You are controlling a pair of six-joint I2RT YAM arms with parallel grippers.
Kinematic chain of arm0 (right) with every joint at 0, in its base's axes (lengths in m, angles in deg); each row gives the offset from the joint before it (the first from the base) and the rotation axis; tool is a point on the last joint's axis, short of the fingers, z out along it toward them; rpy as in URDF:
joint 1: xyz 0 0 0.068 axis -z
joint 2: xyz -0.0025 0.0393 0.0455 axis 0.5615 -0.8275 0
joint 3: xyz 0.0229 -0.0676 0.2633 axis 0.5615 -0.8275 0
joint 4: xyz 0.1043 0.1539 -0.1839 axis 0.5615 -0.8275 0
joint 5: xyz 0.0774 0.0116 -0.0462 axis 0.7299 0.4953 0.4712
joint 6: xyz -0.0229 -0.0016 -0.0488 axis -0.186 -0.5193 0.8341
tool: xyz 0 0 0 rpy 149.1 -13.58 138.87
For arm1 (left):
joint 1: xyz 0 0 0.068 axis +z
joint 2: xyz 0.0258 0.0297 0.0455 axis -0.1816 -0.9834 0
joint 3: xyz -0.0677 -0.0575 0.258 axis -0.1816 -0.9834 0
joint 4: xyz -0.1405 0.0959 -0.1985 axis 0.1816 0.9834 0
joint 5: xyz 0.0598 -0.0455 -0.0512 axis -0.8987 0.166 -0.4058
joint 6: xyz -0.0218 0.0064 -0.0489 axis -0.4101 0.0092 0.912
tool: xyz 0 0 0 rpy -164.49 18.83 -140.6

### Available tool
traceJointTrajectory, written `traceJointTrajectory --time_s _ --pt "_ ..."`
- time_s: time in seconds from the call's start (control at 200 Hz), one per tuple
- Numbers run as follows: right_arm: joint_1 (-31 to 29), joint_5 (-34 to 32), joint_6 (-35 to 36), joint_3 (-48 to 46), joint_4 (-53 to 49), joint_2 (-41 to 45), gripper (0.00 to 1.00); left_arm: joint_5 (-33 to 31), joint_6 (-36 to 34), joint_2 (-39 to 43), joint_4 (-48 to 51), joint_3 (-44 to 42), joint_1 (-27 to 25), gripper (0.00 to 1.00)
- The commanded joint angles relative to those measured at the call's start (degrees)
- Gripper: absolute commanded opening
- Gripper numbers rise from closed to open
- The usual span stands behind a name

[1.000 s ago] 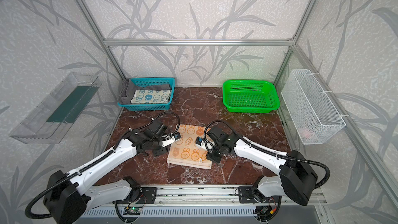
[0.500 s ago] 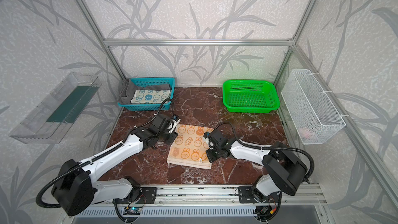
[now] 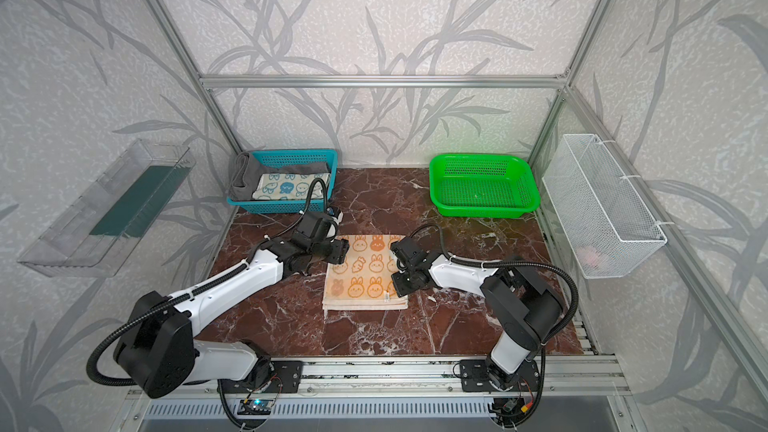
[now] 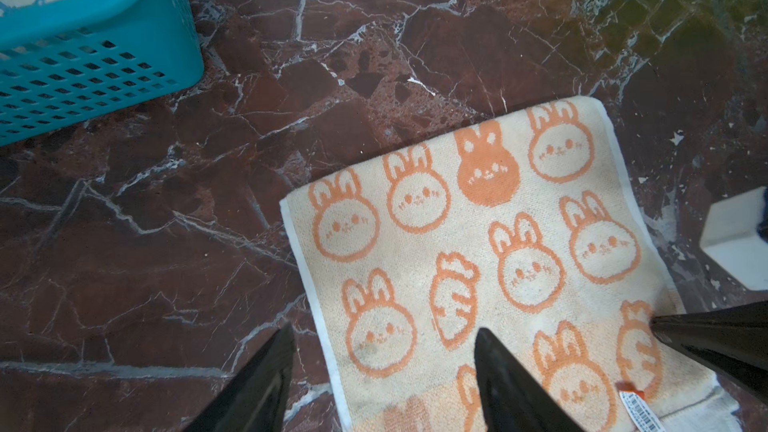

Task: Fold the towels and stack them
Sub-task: 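Release the hem and raise both grippers to the folded towel's far edge, then grasp the far edge with both grippers and fold it toward the robot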

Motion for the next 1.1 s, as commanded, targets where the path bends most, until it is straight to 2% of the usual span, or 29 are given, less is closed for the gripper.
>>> traceJointTrajectory --time_s 0.0,0.075,0.165,0.245,0.28,0.32,0.355,0.49,0.575,0.71,0.955,1.095 --pt "0.5 -4.6 4.1 -0.9 -6.9 2.3 0.0 -1.3 2.9 -1.4 0.0 2.5 0.8 0.71" --pt "0.5 -3.7 6.6 -0.9 -5.0 5.3 0.01 -0.2 4.0 -2.7 -0.1 3.8 1.6 0.71" --pt "1.3 -4.1 6.8 0.0 -2.5 8.8 0.11 1.1 6.2 -4.9 0.7 6.0 2.9 0.71" --pt "3.3 -3.5 5.9 1.4 0.2 10.8 0.17 1.9 8.7 -7.1 2.0 8.3 4.3 0.71" --pt "4.2 -3.7 4.5 1.7 1.9 11.3 0.23 2.3 10.1 -7.9 2.5 9.1 4.8 0.71" --pt "5.7 -3.7 2.1 2.0 4.5 11.1 0.34 3.0 11.9 -8.7 2.5 9.5 5.5 0.71" --pt "7.4 -2.1 1.0 2.6 6.3 10.3 0.38 3.7 13.3 -9.4 2.3 9.6 6.1 0.7" --pt "11.4 2.9 -1.8 9.1 5.5 4.3 0.38 3.4 15.6 -12.5 0.7 9.9 7.1 0.7" --pt "11.7 1.6 -3.0 13.5 4.6 0.1 0.41 3.2 16.9 -15.0 1.8 10.7 8.3 0.7" --pt "13.0 1.5 -9.0 15.6 8.2 -5.0 0.47 5.7 18.2 -18.0 1.4 11.3 10.4 0.7" --pt "14.0 0.1 -14.8 20.9 4.0 -13.1 0.47 6.4 19.2 -22.6 -2.3 10.8 12.8 0.7" --pt "14.2 -1.6 -16.3 21.3 3.5 -14.5 0.47 10.3 19.1 -25.4 -4.2 11.9 14.0 0.69"
